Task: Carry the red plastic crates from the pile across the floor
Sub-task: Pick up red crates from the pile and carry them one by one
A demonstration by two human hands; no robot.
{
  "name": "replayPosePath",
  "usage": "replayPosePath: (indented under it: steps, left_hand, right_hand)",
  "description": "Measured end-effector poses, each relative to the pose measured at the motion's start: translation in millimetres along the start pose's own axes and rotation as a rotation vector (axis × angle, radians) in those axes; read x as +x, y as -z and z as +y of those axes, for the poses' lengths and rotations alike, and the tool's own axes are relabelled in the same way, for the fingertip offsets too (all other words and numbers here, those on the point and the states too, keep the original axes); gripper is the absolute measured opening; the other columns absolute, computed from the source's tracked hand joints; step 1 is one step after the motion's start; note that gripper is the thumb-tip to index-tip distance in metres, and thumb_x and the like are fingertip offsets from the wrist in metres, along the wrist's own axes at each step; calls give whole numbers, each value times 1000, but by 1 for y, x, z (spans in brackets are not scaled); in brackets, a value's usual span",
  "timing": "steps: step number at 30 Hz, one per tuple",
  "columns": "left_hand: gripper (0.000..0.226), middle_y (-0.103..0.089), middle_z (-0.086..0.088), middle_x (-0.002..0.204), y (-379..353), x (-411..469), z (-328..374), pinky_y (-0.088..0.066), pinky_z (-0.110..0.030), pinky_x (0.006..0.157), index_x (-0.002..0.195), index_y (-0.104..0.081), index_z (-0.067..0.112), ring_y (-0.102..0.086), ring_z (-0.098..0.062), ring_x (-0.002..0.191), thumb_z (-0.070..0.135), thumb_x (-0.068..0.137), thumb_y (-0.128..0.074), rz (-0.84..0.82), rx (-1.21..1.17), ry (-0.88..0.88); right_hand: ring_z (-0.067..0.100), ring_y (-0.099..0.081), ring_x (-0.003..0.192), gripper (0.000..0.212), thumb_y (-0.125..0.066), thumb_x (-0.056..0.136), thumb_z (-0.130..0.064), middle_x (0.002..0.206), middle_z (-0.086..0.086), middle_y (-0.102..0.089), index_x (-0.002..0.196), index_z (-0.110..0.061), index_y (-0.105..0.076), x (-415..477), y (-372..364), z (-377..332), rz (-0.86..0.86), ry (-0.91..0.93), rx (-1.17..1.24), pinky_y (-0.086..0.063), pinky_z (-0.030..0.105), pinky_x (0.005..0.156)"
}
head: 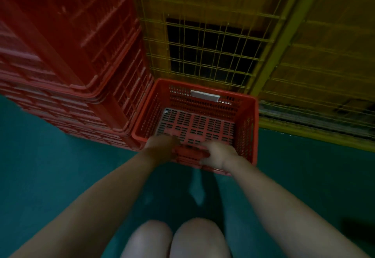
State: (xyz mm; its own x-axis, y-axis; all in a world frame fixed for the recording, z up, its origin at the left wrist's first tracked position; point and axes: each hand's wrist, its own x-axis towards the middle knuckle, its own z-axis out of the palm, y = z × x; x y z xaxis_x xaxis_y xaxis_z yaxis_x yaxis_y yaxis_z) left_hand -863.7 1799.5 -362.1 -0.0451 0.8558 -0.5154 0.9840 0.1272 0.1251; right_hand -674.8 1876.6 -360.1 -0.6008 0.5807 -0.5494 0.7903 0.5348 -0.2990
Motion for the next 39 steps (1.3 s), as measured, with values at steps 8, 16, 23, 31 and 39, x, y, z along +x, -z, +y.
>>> replayPosePath:
  steps: [8,16,23,31,39]
  left_hand:
    - [48,-61,1,126,160,-141,51,-49,-32,92,130,-52,34,-59,-22,114,42,84,-61,-2,-226,75]
    - [39,-65,4,117,320,-299,89,-51,-32,87,120,-58,31,-62,-20,106,40,82,-63,1,-291,99]
    - [46,-62,4,124,392,-404,110,-46,-30,89,130,-54,26,-58,-17,113,39,87,-64,100,-313,94]
    - [49,-61,3,126,401,-496,117,-48,-35,95,130,-56,23,-58,-17,113,45,86,-64,251,-397,262]
    - [47,-64,4,122,353,-628,134,-48,-33,95,127,-59,25,-60,-14,112,43,84,-67,476,-613,655]
  right_hand:
    - [22,-55,121,53,-66,86,-31,136,-1,-58,136,-32,-52,-157,148,-61,21,-59,147,-44,26,98]
    - [17,-57,119,56,-66,83,-38,135,-6,-58,137,-33,-50,-314,288,-150,73,-84,201,-47,33,99]
    - [17,-58,116,50,-67,86,-35,133,-5,-58,134,-30,-53,-407,357,-203,140,-3,114,-51,37,94]
    - [15,-56,118,44,-65,89,-35,133,-7,-57,131,-31,-54,-455,364,-235,262,167,143,-51,33,91]
    - [15,-56,118,48,-67,87,-38,134,-7,-56,132,-30,-54,-495,346,-304,150,536,19,-51,36,94]
